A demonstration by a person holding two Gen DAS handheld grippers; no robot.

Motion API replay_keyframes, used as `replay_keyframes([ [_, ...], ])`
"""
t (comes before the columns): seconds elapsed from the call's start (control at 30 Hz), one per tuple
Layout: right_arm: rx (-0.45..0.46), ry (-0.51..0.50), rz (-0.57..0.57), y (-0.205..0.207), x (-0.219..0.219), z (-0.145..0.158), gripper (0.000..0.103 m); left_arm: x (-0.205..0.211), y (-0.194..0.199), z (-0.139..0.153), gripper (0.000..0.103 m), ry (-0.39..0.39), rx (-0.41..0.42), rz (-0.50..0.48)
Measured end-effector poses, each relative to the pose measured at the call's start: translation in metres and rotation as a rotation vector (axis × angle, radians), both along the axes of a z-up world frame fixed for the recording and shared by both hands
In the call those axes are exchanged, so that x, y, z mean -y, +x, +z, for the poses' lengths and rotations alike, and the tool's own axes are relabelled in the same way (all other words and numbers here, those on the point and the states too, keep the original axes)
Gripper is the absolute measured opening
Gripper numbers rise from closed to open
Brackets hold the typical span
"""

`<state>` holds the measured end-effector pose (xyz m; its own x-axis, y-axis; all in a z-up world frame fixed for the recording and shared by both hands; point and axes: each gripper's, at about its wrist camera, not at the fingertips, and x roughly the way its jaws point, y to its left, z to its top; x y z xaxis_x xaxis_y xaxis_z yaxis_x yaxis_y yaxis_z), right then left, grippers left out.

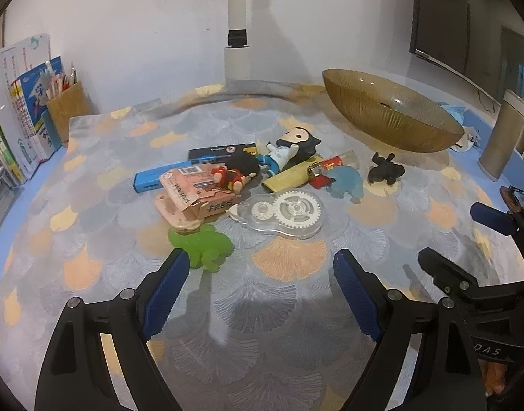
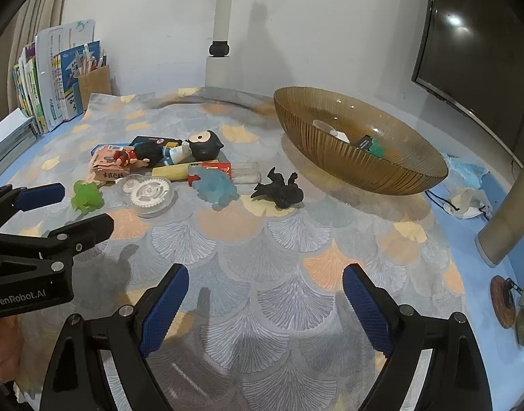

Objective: Organize rigid objects

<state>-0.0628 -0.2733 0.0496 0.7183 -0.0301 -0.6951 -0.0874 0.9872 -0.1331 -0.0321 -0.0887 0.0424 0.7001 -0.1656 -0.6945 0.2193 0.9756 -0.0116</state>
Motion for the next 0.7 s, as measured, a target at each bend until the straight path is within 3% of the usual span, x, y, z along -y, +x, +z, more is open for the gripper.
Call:
replay_keyframes([
  [0.17,-0.012,0.02,-0.004,0.0,0.004,0.0,0.09,-0.037,-0.013,0.007,0.085,-0.09,-0.043,0.007],
  [0.33,-0.021,0.02,-0.007,0.001,0.002,-0.001,0.091,-0.079,-0.023,0.01,0.085,-0.099,-0.057,0.039],
  [0.53,-0.052,0.021,-0.026,0.006,0.004,-0.005,0.091,-0.102,0.002,0.0,0.085,-0.155,-0.145,0.076],
  [0.6,-0.064,0.029,-0.032,0.008,0.006,-0.007,0.091,-0.094,0.013,-0.005,0.085,-0.136,-0.174,0.076],
  [0.7,-0.1,0.047,-0.031,0.012,0.008,-0.009,0.091,-0.072,0.035,-0.014,0.085,-0.048,-0.216,0.107],
])
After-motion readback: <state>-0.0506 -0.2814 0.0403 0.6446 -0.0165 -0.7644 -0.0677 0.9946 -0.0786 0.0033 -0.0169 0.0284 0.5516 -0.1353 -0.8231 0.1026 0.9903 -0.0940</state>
